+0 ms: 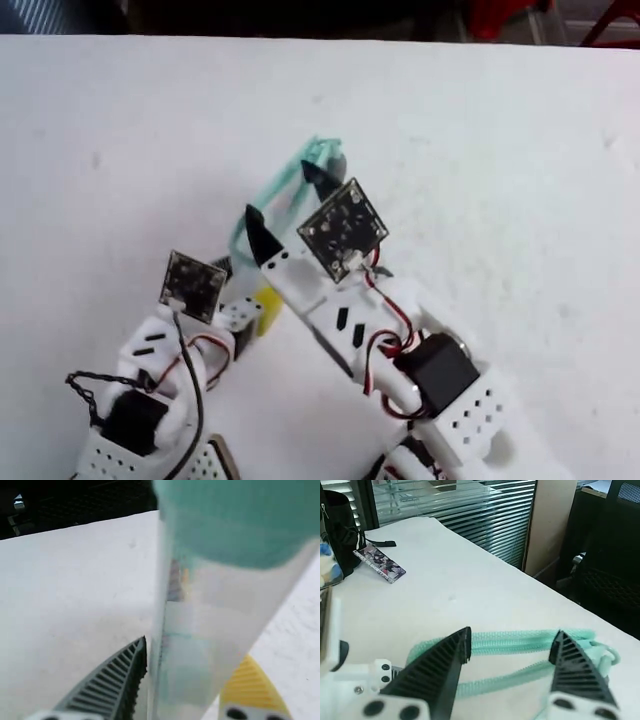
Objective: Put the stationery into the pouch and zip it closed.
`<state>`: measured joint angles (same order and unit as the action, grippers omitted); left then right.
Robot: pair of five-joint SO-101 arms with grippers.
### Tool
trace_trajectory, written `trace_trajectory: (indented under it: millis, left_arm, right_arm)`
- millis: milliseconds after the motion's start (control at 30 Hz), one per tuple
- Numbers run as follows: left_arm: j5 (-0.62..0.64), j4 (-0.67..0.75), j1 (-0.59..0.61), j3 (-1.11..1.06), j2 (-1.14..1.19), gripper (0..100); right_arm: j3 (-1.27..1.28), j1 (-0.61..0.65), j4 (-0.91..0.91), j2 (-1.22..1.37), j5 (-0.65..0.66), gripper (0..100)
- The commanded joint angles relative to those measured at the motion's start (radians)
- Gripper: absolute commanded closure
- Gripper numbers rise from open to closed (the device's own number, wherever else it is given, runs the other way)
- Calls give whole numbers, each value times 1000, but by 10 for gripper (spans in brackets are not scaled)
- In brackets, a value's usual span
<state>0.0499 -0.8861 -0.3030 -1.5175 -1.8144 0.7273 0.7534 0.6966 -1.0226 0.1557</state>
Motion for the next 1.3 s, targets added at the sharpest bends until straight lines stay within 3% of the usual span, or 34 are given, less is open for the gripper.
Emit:
trace_trajectory:
  millis: [0,400,600,700,800,900,967,1133,1267]
  left_arm:
    - [12,29,10,18,-7,758]
    - [12,29,2,17,-7,760]
    - [12,29,2,17,-7,760]
    - [12,29,2,17,-7,760]
    - [11,29,2,15,-7,760]
    - [11,29,1,15,-7,760]
    - [11,29,1,15,-7,760]
    - [11,29,1,15,-7,760]
    - [11,29,1,15,-7,760]
  right_arm:
    - [-60,-13,15,-8,14,788]
    - [-226,-251,136,-7,6,789]
    - [-226,-303,174,-7,5,789]
    - [-250,-291,206,1,-69,789]
    - [-347,-194,274,50,-143,774]
    - [-516,-93,429,154,-155,711]
    - [-647,-48,539,236,-232,693]
    - [-933,-21,722,463,-451,690]
    - [-1102,-18,866,633,-499,690]
